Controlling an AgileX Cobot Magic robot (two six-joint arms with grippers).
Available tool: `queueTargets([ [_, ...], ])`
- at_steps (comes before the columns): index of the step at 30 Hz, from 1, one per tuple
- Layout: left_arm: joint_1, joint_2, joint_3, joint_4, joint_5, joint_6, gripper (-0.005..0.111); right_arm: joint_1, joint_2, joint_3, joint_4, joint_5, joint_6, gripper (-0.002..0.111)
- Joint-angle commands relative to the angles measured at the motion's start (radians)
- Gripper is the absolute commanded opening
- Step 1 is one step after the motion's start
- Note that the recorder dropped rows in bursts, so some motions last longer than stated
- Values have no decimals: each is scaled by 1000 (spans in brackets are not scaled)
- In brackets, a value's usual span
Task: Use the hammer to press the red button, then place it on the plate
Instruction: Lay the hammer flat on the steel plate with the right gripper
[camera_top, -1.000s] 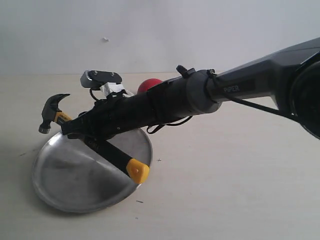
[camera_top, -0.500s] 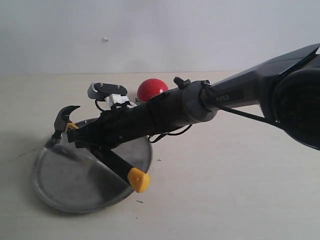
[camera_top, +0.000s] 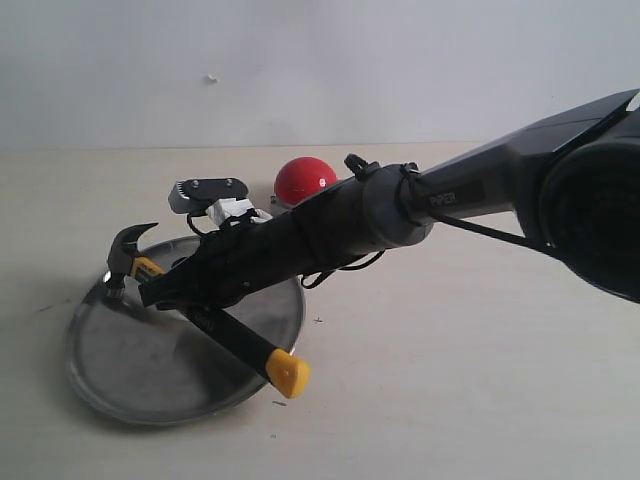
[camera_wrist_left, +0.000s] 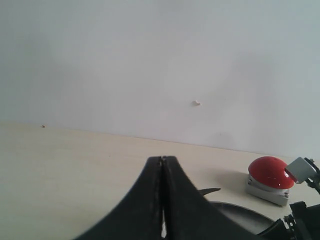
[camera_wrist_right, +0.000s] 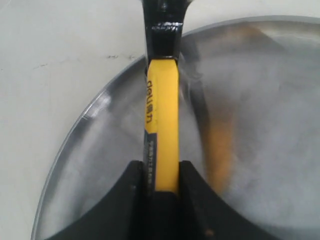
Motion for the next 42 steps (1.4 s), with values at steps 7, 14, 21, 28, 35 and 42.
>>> queueTargets([
  [7, -5, -3, 2, 1, 2, -2, 0, 1, -18, -11, -24, 24, -38, 0],
  [14, -5, -3, 2, 1, 2, 0, 0, 1, -18, -11, -32, -14, -38, 0],
  [21, -5, -3, 2, 1, 2, 0, 0, 1, -18, -11, -43, -29, -38, 11],
  [28, -5, -3, 2, 1, 2, 0, 0, 1, -18, -11, -45, -29, -38, 29],
  [35, -5, -3, 2, 1, 2, 0, 0, 1, -18, -11, -54, -45, -38, 32],
  [42, -5, -3, 2, 1, 2, 0, 0, 1, -18, -11, -80, -73, -38, 32],
])
